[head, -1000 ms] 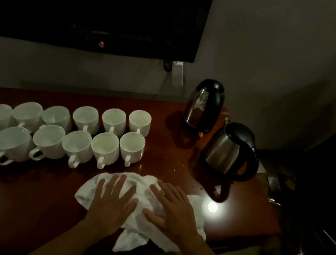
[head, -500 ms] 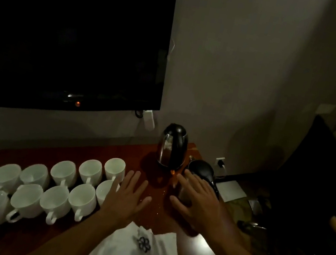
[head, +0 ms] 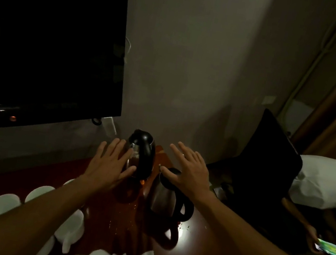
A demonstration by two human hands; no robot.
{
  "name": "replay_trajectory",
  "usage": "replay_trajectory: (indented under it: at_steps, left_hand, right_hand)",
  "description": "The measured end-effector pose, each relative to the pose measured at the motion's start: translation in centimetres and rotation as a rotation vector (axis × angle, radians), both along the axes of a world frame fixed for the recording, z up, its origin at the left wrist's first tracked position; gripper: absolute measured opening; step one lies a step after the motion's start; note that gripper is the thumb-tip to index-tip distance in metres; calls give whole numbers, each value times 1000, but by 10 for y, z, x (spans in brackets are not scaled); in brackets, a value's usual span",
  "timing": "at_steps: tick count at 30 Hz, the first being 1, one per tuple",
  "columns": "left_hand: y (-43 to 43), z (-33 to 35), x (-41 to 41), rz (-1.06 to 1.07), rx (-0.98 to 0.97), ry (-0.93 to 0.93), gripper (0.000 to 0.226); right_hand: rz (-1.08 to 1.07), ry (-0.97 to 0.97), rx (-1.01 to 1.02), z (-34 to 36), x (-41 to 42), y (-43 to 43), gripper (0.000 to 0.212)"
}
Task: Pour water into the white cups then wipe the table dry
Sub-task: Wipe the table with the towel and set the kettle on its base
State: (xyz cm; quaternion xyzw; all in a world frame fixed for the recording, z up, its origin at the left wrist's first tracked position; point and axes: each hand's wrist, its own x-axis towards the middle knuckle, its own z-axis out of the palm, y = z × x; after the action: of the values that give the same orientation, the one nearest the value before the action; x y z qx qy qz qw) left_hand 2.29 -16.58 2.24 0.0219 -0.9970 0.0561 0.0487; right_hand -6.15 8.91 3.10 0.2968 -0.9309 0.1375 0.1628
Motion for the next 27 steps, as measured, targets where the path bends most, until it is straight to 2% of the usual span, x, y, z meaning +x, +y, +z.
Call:
replay_trajectory:
  at_steps: [3,5,14,18,24,27]
  left_hand:
    - [-12,3,-20,-16,-30,-16,73]
    - [-21,3,-31,-17,-23,-46,70]
    - [-59,-12,-88,-4,-43,-110,80]
    - [-64,-32,-116,29,0,-142,88]
    - [-34,-46,-157,-2,51,-201,93]
    - [-21,-46,-173,-32,75,-192,92]
  right_hand:
    - [-44,-9,-21,-1,-14,-13,80]
    - [-52,-29,-15,-4,-22,-25,83]
    - [-14,-109,61,-19,-85,-68,88]
    - [-25,-183,97,-38,-112,-61,91]
    - [-86,-322,104,-86,-96,-34,94]
    - [-104,-349,46,-96,-85,-36,91]
